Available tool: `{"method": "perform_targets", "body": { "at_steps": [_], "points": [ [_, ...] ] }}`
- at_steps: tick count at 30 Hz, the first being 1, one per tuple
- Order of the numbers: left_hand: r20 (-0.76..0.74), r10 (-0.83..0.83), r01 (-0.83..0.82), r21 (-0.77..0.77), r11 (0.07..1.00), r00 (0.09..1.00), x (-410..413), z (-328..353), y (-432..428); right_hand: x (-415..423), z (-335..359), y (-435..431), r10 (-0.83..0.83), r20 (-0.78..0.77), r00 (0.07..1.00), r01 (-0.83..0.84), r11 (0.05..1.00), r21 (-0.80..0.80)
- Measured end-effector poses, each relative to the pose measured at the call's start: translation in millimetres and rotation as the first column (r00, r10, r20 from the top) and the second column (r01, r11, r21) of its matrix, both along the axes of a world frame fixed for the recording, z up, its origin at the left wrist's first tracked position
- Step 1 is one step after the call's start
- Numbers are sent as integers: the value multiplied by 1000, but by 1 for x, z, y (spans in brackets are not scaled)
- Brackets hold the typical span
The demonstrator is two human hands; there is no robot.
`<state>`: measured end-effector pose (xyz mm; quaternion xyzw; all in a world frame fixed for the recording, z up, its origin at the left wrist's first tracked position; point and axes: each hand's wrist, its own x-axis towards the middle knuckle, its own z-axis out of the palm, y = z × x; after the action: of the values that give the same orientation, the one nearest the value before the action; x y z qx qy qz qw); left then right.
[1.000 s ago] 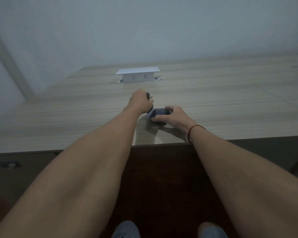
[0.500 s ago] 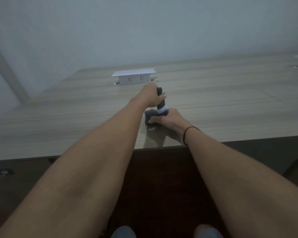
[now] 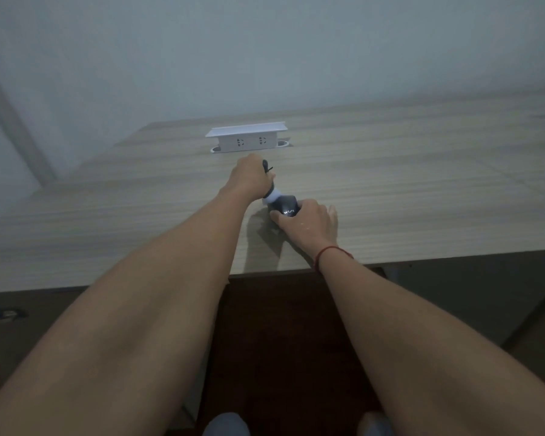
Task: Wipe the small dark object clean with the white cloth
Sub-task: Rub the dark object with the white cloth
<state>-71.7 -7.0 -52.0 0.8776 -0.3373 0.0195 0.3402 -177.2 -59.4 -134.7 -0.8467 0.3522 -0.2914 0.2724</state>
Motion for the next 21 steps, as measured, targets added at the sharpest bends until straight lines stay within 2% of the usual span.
{"method": "perform_targets", "body": {
  "at_steps": [4,8,12,16,19,21],
  "points": [
    [-80,-9,-4,-158,988,997,1,-8,0,0,2,1,-29,-41,999,27,999,-42],
    [-23,87,-88,-17,996,996,-1,-18,8,-3,2,5,-50,-29,998,48,997,-62],
    [-47,166,-171,-134,976,985,3,-32,19,-3,2,5,-34,-21,999,31,993,-111],
    [-180,16,-38,-119,992,984,4,-38,27,-2,0,4,-20,-3,1000,19,993,-113],
    [-355,-123,87,-114,990,927,7,-26,40,1,2,1,14,81,997,-18,999,45],
    [-372,-105,60,-130,990,922,11,-25,46,1,4,2,76,134,988,-92,989,116]
  ]
}}
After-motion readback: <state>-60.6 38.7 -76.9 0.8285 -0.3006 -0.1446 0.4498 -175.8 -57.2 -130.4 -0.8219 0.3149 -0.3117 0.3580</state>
